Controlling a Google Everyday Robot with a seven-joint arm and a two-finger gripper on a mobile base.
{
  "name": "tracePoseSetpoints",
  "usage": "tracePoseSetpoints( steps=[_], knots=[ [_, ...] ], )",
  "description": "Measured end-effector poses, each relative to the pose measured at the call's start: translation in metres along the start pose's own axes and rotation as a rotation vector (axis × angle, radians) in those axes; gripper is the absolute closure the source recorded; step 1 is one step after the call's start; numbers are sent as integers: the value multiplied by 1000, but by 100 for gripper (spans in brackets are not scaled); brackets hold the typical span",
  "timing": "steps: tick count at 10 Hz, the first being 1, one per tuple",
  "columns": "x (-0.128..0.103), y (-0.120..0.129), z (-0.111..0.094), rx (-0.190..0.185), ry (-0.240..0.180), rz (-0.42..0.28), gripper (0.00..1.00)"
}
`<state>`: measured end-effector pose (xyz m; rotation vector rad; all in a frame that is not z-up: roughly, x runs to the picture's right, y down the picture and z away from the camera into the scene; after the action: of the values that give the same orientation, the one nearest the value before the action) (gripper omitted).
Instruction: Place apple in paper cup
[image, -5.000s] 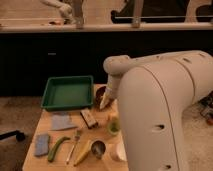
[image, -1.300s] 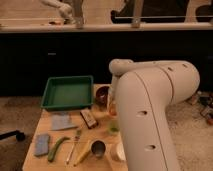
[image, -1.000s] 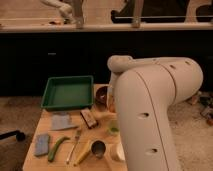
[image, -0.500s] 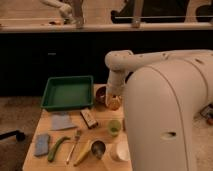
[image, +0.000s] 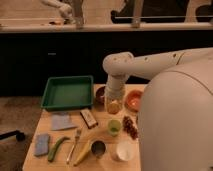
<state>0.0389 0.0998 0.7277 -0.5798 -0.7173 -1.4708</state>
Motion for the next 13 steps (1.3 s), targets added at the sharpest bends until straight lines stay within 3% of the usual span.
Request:
tracePoseSetpoints(
  steps=[7, 13],
  knots=[
    [-35, 1, 2, -11, 18, 44, 100],
    [-37, 2, 2, -9, 20, 48, 100]
  ],
)
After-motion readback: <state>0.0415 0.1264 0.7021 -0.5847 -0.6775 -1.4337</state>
